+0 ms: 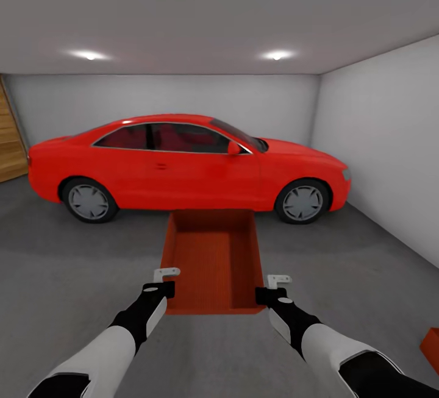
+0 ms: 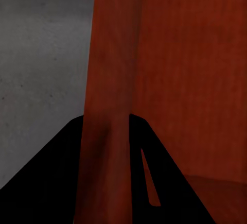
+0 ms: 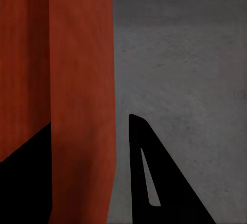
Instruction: Move the two storage containers from the living room to the garage. In the garage, place one container on the floor and stack the other container on top of it (either order is fine).
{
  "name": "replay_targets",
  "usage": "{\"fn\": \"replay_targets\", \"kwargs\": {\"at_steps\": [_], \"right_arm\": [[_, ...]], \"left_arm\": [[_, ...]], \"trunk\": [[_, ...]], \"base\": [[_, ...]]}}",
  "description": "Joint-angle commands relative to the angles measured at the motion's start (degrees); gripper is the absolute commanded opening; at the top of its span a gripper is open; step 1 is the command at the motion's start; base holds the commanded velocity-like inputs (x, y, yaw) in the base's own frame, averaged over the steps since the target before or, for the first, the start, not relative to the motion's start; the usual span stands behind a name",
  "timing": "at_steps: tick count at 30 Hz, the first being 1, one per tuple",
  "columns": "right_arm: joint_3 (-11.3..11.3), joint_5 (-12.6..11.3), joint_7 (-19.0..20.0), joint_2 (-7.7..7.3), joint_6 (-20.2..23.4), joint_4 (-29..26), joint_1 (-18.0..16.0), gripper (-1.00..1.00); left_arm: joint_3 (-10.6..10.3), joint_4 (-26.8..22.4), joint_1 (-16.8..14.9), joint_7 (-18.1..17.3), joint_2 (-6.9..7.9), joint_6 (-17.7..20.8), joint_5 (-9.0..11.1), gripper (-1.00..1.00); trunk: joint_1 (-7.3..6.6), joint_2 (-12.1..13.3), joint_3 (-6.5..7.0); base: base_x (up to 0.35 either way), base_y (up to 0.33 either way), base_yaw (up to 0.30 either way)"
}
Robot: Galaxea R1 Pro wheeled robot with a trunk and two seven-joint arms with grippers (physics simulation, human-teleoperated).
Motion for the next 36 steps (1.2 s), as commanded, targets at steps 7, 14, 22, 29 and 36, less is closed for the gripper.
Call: {"fn": "replay_targets", "kwargs": {"at_steps": [7, 14, 22, 29, 36], "right_arm": [[-2.2, 0.1, -1.1, -1.31, 0.0, 0.0, 0.0, -1.0], [-2.2, 0.1, -1.1, -1.31, 0.0, 0.0, 0.0, -1.0], [-2.2, 0.1, -1.0, -1.34, 0.0, 0.0, 0.0, -1.0], [-2.2, 0.1, -1.0, -1.39, 0.0, -0.1, 0.0, -1.0], [-2.2, 0.1, -1.0, -1.39, 0.0, -0.1, 0.0, -1.0]], "left_arm": [[0.9, -0.1, 0.0, 3.3, 0.03, 0.5, -0.5, -1.0], [0.9, -0.1, 0.0, 3.3, 0.03, 0.4, -0.5, -1.0], [0.9, -0.2, 0.0, 3.3, 0.03, 0.4, -0.6, -1.0], [0.9, -0.2, 0.0, 3.3, 0.03, 0.4, -0.6, -1.0], [0.9, -0.3, 0.0, 3.3, 0.03, 0.4, -0.6, -1.0]], "trunk": [[0.05, 0.0, -0.02], [0.05, 0.0, -0.02], [0.05, 0.0, -0.02], [0.05, 0.0, -0.02], [0.05, 0.0, -0.02]], "base": [[0.322, 0.0, -0.12], [0.322, 0.0, -0.28], [0.322, 0.0, -0.282], [0.322, 0.0, -0.282], [0.322, 0.0, -0.282]]}}
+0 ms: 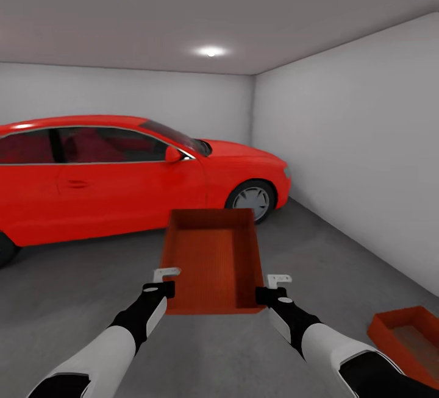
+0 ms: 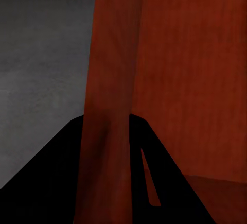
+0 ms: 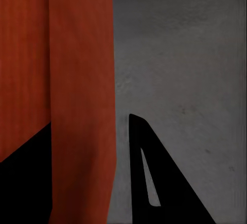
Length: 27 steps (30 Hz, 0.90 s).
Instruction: Move the two storage containers from the living room to the garage. In the garage, place one container on the floor and stack the other container on top of it (either order is fine).
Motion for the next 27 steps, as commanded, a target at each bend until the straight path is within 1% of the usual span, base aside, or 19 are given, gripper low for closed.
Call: {"fn": "replay_targets", "kwargs": {"at_steps": [1, 27], "right_arm": [[-1.9, -0.4, -1.1, -1.34, -0.3, 0.1, 0.0, -1.0], [-1.9, -0.4, -1.1, -1.34, -0.3, 0.1, 0.0, -1.0]], "left_arm": [[1.1, -0.3, 0.0, 3.1, 0.04, 0.5, -1.1, -1.0], [1.1, -0.4, 0.0, 3.1, 0.04, 0.5, -1.1, -1.0]], "trunk": [[0.05, 0.0, -0.02], [0.05, 0.0, -0.02]], "base": [[0.322, 0.0, -0.282], [0.322, 0.0, -0.282]]}}
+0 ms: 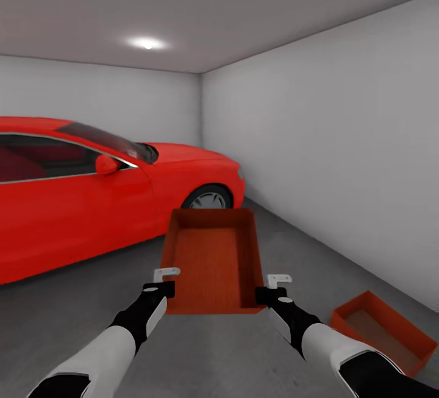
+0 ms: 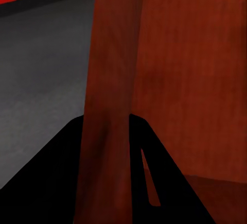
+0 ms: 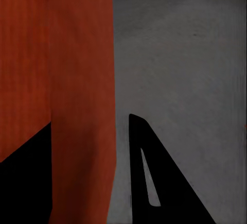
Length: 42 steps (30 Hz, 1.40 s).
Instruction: Move the two storage containers from the living room to the garage. In the garage, place one container on the floor and stack the other container on top of it (either order is fine).
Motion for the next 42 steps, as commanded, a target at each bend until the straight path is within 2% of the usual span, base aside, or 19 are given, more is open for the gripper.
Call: {"fn": "replay_targets", "kwargs": {"at_steps": [1, 42], "right_arm": [[-1.9, -0.5, -1.1, -1.33, -0.3, 0.1, 0.0, -1.0], [-1.9, -0.5, -1.2, -1.33, -0.4, 0.2, 0.0, -1.0]], "left_arm": [[1.2, -0.3, 0.0, 3.1, 0.04, 0.5, -1.2, -1.0], [1.2, -0.4, 0.0, 3.1, 0.04, 0.5, -1.2, -1.0]], "trunk": [[0.05, 0.0, -0.02], [0.05, 0.0, -0.02]], "base": [[0.322, 0.0, -0.282], [0.322, 0.0, -0.282]]}}
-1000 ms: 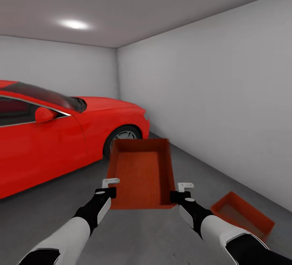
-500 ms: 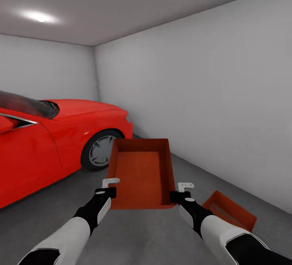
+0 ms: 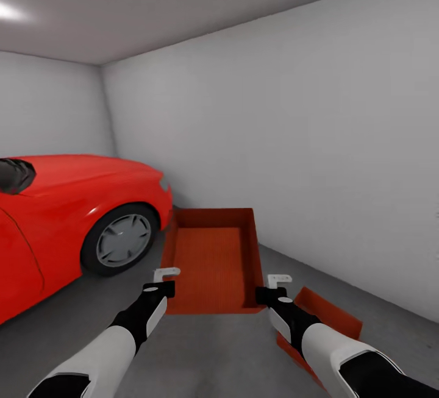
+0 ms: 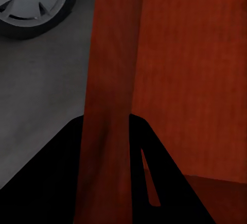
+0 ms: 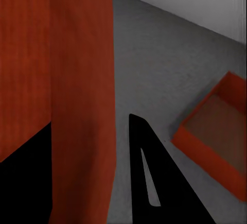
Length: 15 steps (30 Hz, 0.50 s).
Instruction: Move the two storage containers from the living room to the garage. In the garage, place one container on the floor and stack the other container on top of it (either order is fine).
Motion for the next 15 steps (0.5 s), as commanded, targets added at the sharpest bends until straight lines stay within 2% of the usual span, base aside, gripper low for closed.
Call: {"fn": "replay_targets", "kwargs": {"at_steps": [1, 15], "right_arm": [[-1.8, -0.5, -1.2, -1.32, -0.3, 0.1, 0.0, -1.0], [-1.8, -0.5, -1.2, -1.32, -0.3, 0.1, 0.0, -1.0]], "left_arm": [[1.3, -0.3, 0.0, 3.0, 0.05, 0.5, -1.2, -1.0], [1.3, -0.3, 0.0, 3.0, 0.05, 0.5, -1.2, -1.0]], "trunk": [[0.05, 0.0, -0.02], [0.05, 0.0, -0.02]], "base": [[0.322, 0.0, -0.282], [0.322, 0.0, -0.282]]}}
